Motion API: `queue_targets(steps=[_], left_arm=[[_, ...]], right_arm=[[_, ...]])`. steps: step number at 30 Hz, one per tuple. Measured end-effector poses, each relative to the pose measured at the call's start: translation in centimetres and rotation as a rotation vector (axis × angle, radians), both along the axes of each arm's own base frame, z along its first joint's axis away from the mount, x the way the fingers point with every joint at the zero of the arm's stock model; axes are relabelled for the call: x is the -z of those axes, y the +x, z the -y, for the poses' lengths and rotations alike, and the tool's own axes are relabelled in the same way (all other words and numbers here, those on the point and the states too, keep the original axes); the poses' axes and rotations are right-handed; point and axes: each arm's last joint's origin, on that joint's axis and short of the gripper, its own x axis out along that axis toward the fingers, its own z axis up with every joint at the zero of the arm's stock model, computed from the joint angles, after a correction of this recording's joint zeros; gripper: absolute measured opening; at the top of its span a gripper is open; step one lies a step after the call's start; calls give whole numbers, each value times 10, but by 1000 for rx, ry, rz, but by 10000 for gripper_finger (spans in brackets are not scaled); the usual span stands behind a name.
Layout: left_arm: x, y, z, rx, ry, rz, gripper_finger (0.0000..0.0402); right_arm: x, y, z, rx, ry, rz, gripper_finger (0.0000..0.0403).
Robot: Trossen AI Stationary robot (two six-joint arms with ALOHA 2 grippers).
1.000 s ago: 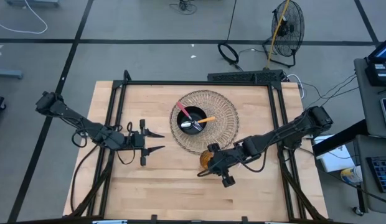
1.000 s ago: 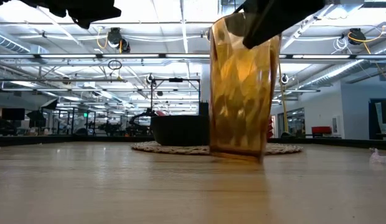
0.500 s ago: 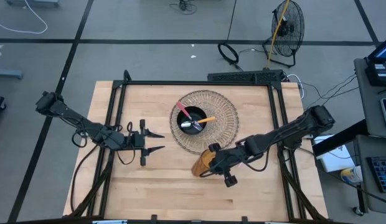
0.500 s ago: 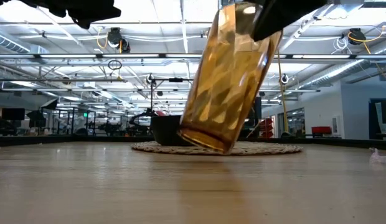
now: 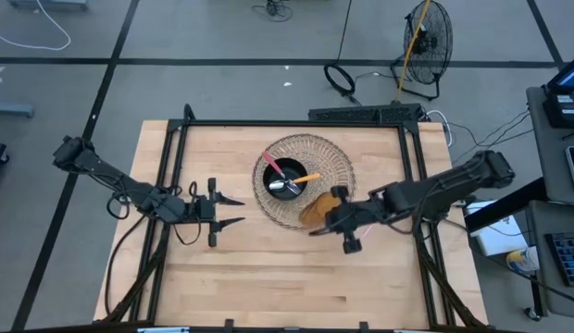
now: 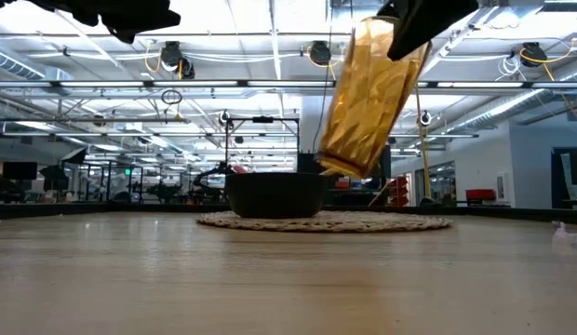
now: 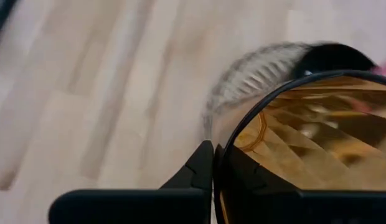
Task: Pick & Place Utensil
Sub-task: Put the brown cup to the right of the black bowl on the brown mat
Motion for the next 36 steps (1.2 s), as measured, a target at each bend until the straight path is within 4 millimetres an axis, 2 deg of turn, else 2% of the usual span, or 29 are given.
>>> queue_targets(steps=[8,20,26,36], left_arm=[[0,0,0,1,0,0,186],[0,0,0,4,12,1,186],[0,0,0,4,19,0,186],[0,0,0,2,20,1,186]], right_arm=[[-18,-24,36,147,-21,-36,6],[-16,-37,101,344,-58,-171,6],[-13,-31,133,331,14,-143,6],[15,-17,180,364,11,-239,6]])
